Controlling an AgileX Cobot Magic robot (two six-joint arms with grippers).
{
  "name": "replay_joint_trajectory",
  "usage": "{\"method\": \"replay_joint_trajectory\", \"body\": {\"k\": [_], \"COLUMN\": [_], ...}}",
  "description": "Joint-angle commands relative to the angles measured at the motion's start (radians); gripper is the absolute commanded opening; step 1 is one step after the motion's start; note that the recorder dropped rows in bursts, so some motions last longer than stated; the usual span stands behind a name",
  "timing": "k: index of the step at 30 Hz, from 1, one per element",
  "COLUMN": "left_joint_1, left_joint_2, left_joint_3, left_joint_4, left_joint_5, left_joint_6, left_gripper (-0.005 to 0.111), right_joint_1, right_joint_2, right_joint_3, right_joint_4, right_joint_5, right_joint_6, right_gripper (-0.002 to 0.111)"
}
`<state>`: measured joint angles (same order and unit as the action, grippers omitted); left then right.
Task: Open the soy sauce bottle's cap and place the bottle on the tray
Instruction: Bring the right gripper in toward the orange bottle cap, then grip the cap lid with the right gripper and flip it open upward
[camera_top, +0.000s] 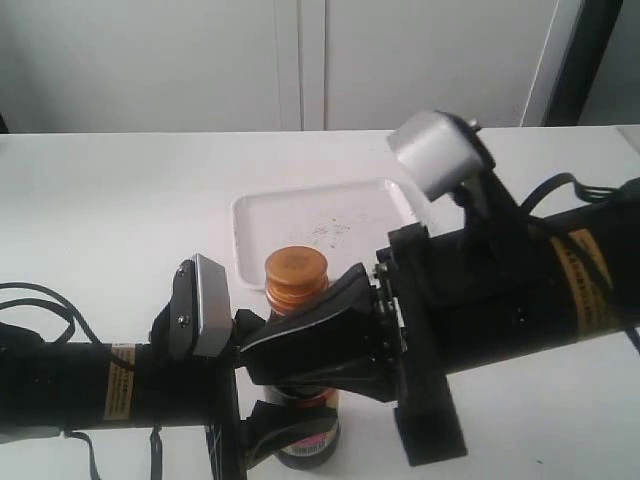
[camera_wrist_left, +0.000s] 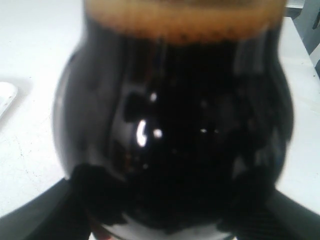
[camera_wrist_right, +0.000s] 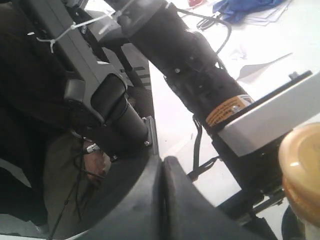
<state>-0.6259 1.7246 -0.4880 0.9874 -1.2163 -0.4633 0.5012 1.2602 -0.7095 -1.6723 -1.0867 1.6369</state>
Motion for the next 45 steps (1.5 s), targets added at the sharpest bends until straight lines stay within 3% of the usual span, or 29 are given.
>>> {"method": "replay_joint_trajectory", "body": {"k": [1,17,29,36,45], "left_joint_1": [-0.005,-0.005,-0.005,-0.005,-0.005], "left_joint_2": [-0.002,-0.002,-0.002,-0.002,-0.002], "left_joint_3": [-0.001,-0.001,-0.001,-0.001,-0.001], "left_joint_4": [0.015,0.015,0.015,0.008,0.008], "left_joint_5": [-0.005,-0.005,-0.005,-0.005,-0.005], "left_joint_6": [-0.001,-0.001,0.026,0.034,0.038], "left_gripper": [0.0,0.0,0.0,0.0,0.0], "right_joint_1": [0.018,0.016,0.016,0.016,0.016], "right_joint_2": [0.06,0.15,0.118,0.09,0.088], "right_joint_3": [-0.002,-0.04,-0.04,-0.04,-0.083], "right_joint_4": [0.01,0.015,0.015,-0.015,-0.026], "right_joint_5": [0.049,0.15,0.086,0.26,0.307], "right_joint_6": [-0.012,-0.018,-0.012,0.024,0.026], "right_gripper": [0.0,0.0,0.0,0.0,0.0]}}
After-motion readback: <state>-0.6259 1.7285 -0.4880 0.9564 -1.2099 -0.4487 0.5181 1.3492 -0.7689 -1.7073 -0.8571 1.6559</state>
